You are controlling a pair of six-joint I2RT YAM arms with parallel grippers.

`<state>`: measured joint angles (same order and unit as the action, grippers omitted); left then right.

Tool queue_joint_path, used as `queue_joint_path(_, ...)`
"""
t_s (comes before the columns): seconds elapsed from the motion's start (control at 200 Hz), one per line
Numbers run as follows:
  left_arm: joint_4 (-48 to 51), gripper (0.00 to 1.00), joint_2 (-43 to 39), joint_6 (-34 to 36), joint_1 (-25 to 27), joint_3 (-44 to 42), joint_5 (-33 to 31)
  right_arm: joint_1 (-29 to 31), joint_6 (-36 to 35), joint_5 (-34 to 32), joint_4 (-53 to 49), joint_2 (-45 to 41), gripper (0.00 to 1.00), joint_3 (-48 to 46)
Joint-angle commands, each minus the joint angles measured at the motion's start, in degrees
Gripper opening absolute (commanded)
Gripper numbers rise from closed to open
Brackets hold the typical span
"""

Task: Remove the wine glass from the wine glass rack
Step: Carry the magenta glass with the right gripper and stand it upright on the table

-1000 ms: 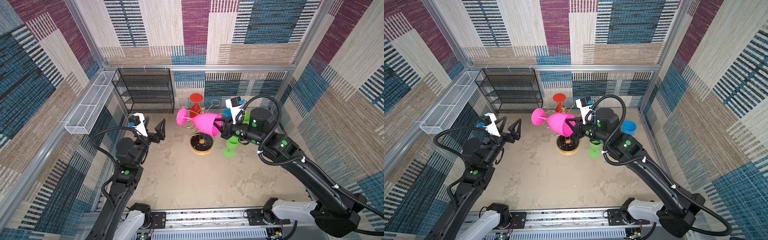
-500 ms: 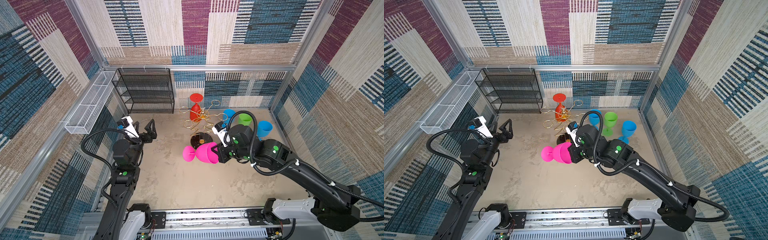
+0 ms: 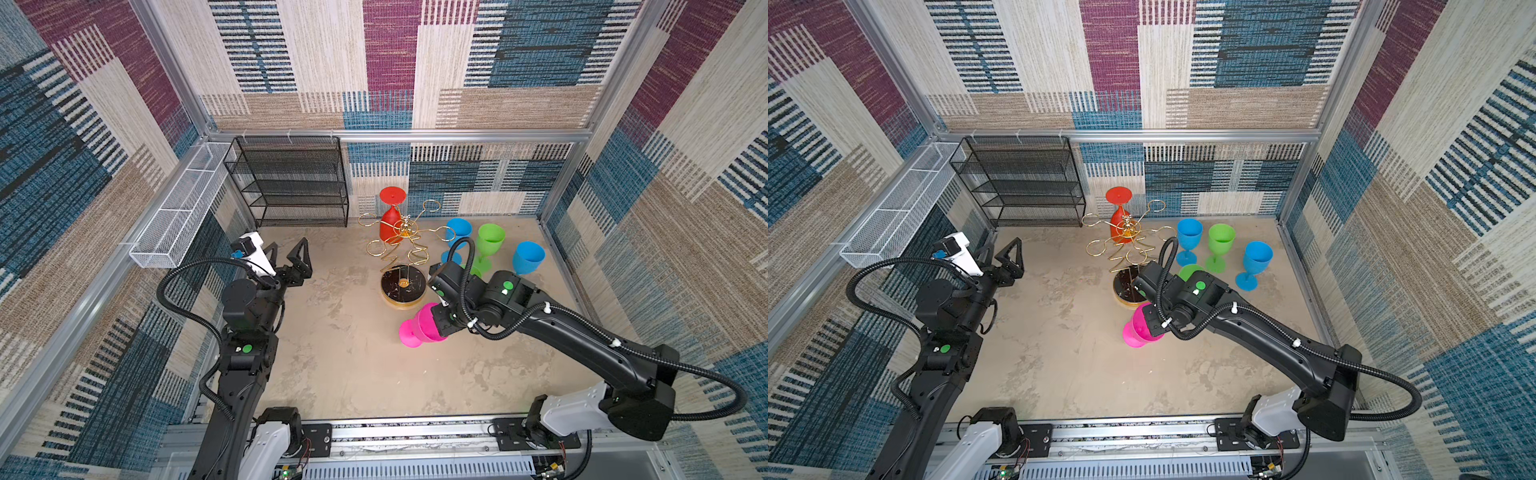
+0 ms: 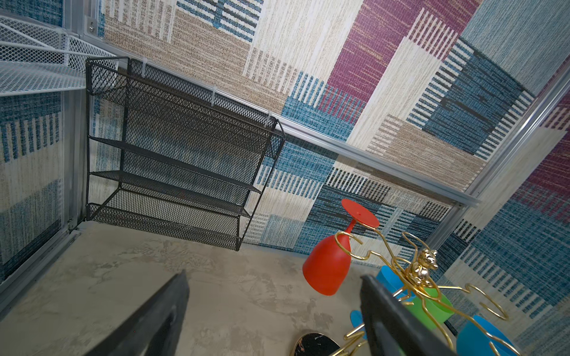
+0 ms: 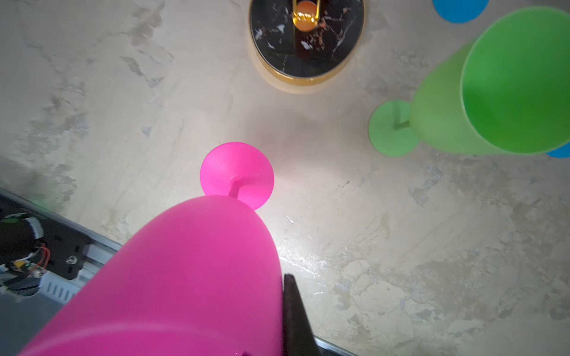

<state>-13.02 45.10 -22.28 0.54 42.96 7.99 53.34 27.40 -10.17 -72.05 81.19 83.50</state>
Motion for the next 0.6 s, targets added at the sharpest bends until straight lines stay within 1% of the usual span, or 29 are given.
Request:
queue_joint_path(0.0,-0.4,0.88,-0.5,0.1,-0.1,0.0,0.8,0.0,2.5,-3.1,-2.7,1.5,0.00,-1.3)
queue_joint_path(0.135,0.2,0.88,-0.8,0.4,-0.2,0.2,1.3,-0.1,3.2,-4.8,-2.3,3.4,0.00,-1.9)
queue_joint_path(0.341,2.5,0.88,-0.1,0.7,-0.2,1.9,3.0,-1.1,2.0,-5.8,-1.1,6.2,0.05,-3.6)
queue_joint_path(0.541,2.5,0.87,-0.1,-0.1,-0.2,1.8,3.4,-1.7,0.7,-6.0,0.5,7.3,0.17,-4.1)
queue_joint_path(0.596,2.5,0.87,-0.1,-0.2,-0.3,1.9,3.4,-1.8,0.3,-5.9,0.9,7.5,0.19,-4.1)
